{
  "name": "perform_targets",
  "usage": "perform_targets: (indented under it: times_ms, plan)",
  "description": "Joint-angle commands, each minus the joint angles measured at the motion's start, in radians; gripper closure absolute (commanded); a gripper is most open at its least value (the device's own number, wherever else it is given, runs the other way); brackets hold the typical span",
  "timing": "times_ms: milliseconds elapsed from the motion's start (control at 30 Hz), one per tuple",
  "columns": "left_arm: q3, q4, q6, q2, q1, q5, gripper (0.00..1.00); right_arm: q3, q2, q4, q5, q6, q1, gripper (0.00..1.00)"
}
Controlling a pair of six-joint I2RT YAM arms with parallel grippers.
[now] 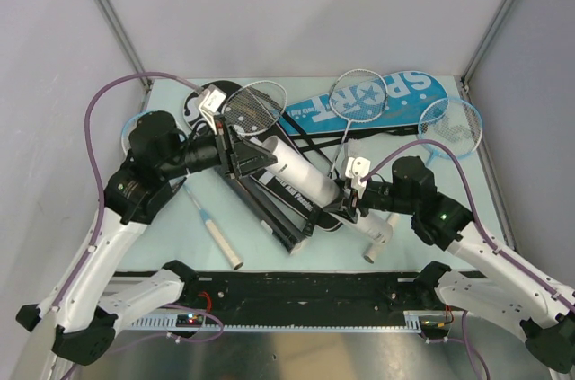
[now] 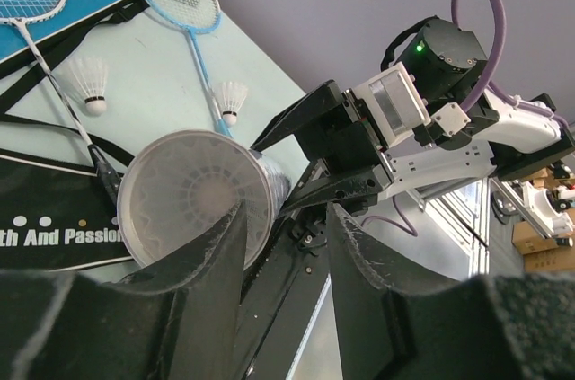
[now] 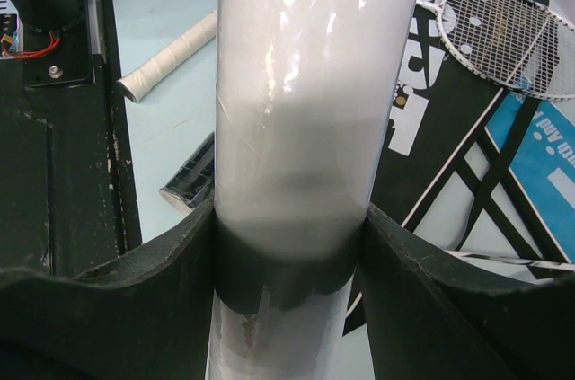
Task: Pack up the badminton gear
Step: Open the lid of the shuttle tube.
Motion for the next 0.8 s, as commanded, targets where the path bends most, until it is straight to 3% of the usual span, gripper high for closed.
perform_targets:
  times_ms: [0,233,333,400,767]
  plan:
    - [-0.011,-0.019,0.025,-0.014,0.000,-0.008,0.56,0.021,-0.017,0.070,0.011,0.004,-0.001,0.62]
    - [-0.032,-0.020,0.038,0.007,-0.001,-0.010,0.69,0.020,-0.008,0.082,0.014,0.011,-0.002,0.62]
    - [-0.028,-0.020,0.040,0.004,0.001,-0.029,0.90,0.020,-0.011,0.072,0.017,0.008,-0.003,0.63]
    - [-0.021,-0.021,0.034,0.002,0.006,-0.048,0.97,0.020,-0.016,0.062,0.016,0.007,-0.003,0.63]
    - [0.048,-0.034,0.022,-0.017,0.076,-0.144,1.00,-0.002,-0.062,-0.015,0.038,0.048,-0.004,0.64]
